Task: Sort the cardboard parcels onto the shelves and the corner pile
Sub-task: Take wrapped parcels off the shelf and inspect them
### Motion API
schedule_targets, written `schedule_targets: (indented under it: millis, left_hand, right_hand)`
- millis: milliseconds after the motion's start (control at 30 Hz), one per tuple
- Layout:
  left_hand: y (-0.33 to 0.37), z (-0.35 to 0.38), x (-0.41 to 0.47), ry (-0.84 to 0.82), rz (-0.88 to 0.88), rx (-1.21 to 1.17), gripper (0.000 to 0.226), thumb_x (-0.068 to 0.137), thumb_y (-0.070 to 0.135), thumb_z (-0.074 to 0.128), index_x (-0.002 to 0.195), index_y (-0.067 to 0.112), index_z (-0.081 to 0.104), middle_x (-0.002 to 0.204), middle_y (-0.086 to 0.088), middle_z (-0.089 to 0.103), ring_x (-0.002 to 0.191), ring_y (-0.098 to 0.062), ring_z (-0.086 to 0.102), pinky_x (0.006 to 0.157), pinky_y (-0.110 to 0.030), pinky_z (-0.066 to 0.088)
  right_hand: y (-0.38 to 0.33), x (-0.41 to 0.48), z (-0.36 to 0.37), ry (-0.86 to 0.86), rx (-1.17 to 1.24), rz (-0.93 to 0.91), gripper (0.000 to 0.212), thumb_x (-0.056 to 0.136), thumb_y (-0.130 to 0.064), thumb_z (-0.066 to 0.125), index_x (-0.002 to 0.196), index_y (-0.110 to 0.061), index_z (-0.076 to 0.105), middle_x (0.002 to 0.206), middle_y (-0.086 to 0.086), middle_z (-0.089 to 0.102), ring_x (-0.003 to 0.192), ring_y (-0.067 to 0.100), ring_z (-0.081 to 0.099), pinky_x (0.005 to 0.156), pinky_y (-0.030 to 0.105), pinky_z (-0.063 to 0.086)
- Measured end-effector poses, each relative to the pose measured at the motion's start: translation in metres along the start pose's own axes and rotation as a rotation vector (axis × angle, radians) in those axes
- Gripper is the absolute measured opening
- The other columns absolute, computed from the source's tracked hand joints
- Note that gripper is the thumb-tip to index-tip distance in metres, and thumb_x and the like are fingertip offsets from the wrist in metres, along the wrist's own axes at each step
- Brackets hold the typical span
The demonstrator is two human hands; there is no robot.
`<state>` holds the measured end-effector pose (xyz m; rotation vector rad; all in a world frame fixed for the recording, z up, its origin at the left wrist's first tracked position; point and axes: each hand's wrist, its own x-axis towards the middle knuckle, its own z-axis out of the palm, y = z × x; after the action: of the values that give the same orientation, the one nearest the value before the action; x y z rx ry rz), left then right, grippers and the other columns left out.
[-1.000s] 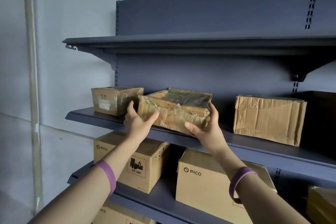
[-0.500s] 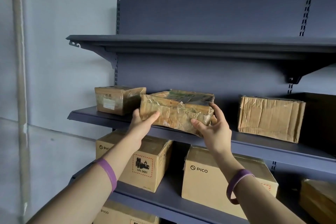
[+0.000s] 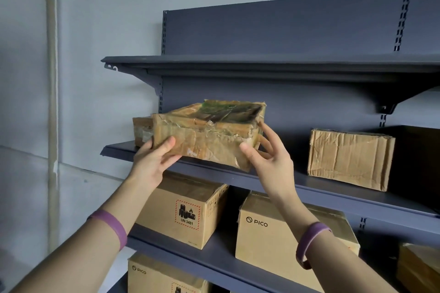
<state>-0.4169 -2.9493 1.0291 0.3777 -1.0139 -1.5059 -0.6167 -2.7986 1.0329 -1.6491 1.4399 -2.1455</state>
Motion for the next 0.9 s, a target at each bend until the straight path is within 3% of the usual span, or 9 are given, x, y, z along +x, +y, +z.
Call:
schedule_targets:
  millis: [133,300,367,433,500,567,633,733,900]
  left_hand:
    - [0.009,-0.012,-0.007,0.026,0.028,-0.035,0.037,0.074,0.016,0.072,0.110,0.013,0.066,0.105,-0.003,0.075,0.097,-0.016,0.071,0.077,-0.034,0.056]
    - [0.018,-0.031,-0.010,-0.077,0.066,0.019,0.034,0.070,0.025,0.070,0.101,0.013,0.065,0.088,0.001,0.077,0.080,-0.010,0.074,0.070,-0.030,0.060]
    - [0.022,-0.039,-0.010,-0.109,0.080,0.028,0.057,0.054,0.034,0.088,0.102,0.011,0.065,0.088,-0.001,0.076,0.078,-0.011,0.074,0.061,-0.025,0.059]
    - [0.026,-0.047,-0.010,-0.104,0.071,0.026,0.089,0.030,0.045,0.099,0.105,0.011,0.066,0.091,-0.002,0.076,0.081,-0.012,0.074,0.061,-0.025,0.059]
    - [0.029,-0.053,-0.009,-0.096,0.055,0.001,0.088,0.042,0.046,0.096,0.115,0.009,0.063,0.093,-0.002,0.076,0.084,-0.014,0.074,0.063,-0.027,0.060]
    - [0.030,-0.058,-0.009,-0.085,0.028,-0.047,0.061,0.071,0.040,0.073,0.122,0.010,0.058,0.092,-0.001,0.076,0.083,-0.014,0.074,0.063,-0.028,0.060]
    - [0.032,-0.064,-0.009,-0.093,0.000,-0.070,0.054,0.080,0.037,0.059,0.126,0.010,0.056,0.093,-0.001,0.076,0.082,-0.013,0.074,0.062,-0.027,0.060]
    - [0.038,-0.067,-0.010,-0.110,-0.008,-0.034,0.077,0.079,0.043,0.068,0.143,0.005,0.046,0.114,-0.007,0.070,0.098,-0.018,0.070,0.072,-0.032,0.061]
    - [0.041,-0.046,-0.006,-0.053,-0.053,-0.172,0.084,0.076,0.053,0.076,0.144,0.014,0.050,0.143,-0.014,0.054,0.129,-0.029,0.056,0.098,-0.050,0.052]
  right_hand:
    - [0.013,0.013,-0.019,0.050,0.157,0.212,0.046,0.095,-0.041,0.061,0.138,-0.037,0.045,0.129,-0.006,0.061,0.119,0.014,0.060,0.090,0.036,0.053]
    - [0.029,0.026,-0.027,0.051,0.484,0.443,0.063,0.093,-0.040,0.061,0.148,-0.024,0.033,0.127,0.005,0.061,0.107,0.022,0.068,0.079,0.039,0.058]
    - [0.031,0.031,-0.028,0.073,0.599,0.455,0.063,0.089,-0.041,0.067,0.141,-0.017,0.040,0.129,0.009,0.060,0.095,0.019,0.073,0.075,0.042,0.059]
    - [0.034,0.035,-0.029,0.099,0.713,0.490,0.087,0.068,-0.048,0.084,0.136,-0.020,0.037,0.140,0.014,0.053,0.094,0.023,0.073,0.076,0.046,0.060]
    - [0.037,0.037,-0.028,0.105,0.813,0.542,0.103,0.066,-0.048,0.081,0.149,-0.026,0.025,0.140,0.014,0.053,0.100,0.027,0.072,0.075,0.047,0.061]
    - [0.042,0.037,-0.026,0.086,0.845,0.564,0.090,0.075,-0.044,0.070,0.152,-0.025,0.029,0.134,0.010,0.062,0.099,0.022,0.072,0.067,0.036,0.061]
    - [0.045,0.037,-0.025,0.044,0.849,0.572,0.075,0.076,-0.042,0.066,0.145,-0.027,0.041,0.125,0.005,0.068,0.094,0.016,0.073,0.062,0.028,0.060]
    - [0.048,0.037,-0.024,0.010,0.863,0.555,0.070,0.078,-0.038,0.067,0.144,-0.024,0.046,0.126,0.006,0.068,0.101,0.017,0.071,0.064,0.027,0.060]
    - [0.046,0.038,-0.015,0.086,0.845,0.474,0.054,0.086,-0.031,0.065,0.136,-0.014,0.054,0.105,0.003,0.075,0.091,0.016,0.074,0.062,0.026,0.060]
